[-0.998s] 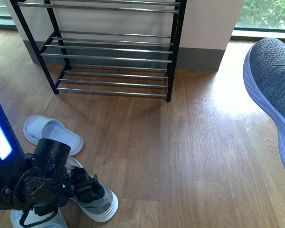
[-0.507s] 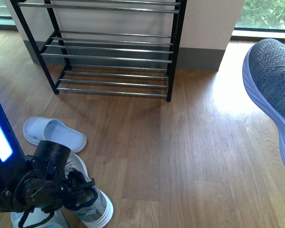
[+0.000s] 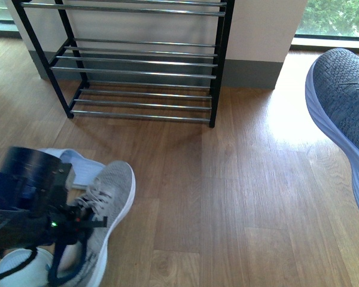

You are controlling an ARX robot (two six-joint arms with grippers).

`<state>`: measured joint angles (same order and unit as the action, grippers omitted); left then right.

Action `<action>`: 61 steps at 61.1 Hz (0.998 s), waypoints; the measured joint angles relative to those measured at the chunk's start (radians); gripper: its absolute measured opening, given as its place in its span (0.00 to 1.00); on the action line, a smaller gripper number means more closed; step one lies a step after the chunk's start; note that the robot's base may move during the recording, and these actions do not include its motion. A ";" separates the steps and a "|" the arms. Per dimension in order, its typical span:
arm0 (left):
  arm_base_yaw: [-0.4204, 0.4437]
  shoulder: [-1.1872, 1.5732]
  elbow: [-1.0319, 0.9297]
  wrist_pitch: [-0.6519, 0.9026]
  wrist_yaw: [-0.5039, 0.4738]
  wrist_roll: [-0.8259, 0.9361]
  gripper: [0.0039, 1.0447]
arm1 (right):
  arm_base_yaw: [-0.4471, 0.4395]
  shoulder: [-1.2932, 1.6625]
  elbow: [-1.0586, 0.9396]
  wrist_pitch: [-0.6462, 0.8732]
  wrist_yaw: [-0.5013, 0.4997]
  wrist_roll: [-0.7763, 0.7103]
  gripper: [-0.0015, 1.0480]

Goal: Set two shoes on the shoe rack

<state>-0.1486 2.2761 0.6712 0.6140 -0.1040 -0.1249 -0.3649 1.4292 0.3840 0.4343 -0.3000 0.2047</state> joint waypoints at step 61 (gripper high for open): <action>-0.046 -1.706 -0.465 -0.832 -0.255 -0.016 0.02 | 0.000 0.000 0.000 0.000 0.000 0.000 0.01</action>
<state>-0.1947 0.5697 0.2066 -0.2184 -0.3592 -0.1410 -0.3645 1.4292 0.3836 0.4343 -0.3000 0.2047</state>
